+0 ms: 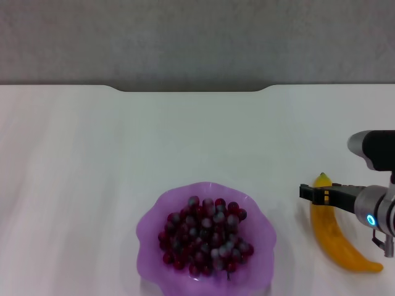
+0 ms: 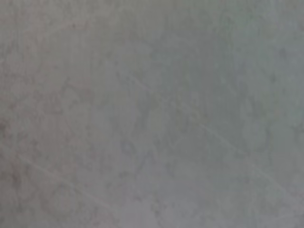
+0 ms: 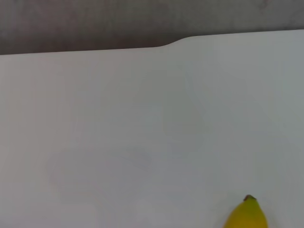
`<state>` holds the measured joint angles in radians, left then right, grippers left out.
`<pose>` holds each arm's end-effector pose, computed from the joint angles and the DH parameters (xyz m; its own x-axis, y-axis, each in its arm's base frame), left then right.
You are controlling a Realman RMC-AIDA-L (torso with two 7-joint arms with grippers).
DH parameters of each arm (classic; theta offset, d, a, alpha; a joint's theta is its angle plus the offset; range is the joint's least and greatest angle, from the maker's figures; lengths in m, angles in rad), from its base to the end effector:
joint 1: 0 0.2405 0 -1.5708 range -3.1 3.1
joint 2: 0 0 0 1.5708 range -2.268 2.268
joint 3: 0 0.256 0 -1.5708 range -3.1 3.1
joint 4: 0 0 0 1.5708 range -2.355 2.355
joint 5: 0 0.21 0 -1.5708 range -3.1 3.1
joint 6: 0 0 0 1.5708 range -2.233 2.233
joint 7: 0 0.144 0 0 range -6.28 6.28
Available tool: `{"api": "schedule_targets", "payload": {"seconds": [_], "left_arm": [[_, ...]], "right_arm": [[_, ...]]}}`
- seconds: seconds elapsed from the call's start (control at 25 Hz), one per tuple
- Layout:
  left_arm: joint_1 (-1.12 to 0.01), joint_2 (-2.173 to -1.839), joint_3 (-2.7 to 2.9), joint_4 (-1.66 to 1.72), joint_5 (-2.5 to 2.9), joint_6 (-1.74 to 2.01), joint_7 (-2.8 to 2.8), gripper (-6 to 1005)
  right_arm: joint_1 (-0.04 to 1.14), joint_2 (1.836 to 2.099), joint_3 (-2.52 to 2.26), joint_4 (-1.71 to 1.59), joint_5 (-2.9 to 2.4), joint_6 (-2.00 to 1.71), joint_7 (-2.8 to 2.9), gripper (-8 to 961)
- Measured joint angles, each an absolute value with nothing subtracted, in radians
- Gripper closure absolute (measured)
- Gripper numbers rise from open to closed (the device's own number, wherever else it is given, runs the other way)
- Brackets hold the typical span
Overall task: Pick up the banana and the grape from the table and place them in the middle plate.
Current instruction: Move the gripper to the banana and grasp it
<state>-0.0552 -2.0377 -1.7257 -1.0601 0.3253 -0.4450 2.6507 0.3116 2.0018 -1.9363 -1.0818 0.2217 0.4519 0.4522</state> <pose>-0.3266 0.3430 0.1009 0.7807 0.0371 0.6238 0.6243 -0.0009 -0.7812 0.2864 0.3529 -0.0554 0.4997 -0.7257 -0.4729 -0.7625 -0.1095 -0.6377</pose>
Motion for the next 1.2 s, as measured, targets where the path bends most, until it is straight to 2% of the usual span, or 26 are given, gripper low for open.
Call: {"api": "schedule_targets", "payload": {"seconds": [1.2], "left_arm": [[-0.064, -2.037, -1.7, -1.069, 0.328, -0.42, 2.65, 122]], "right_arm": [[0.389, 2.003, -1.925, -0.919, 0.275, 0.44, 0.452, 226]]}}
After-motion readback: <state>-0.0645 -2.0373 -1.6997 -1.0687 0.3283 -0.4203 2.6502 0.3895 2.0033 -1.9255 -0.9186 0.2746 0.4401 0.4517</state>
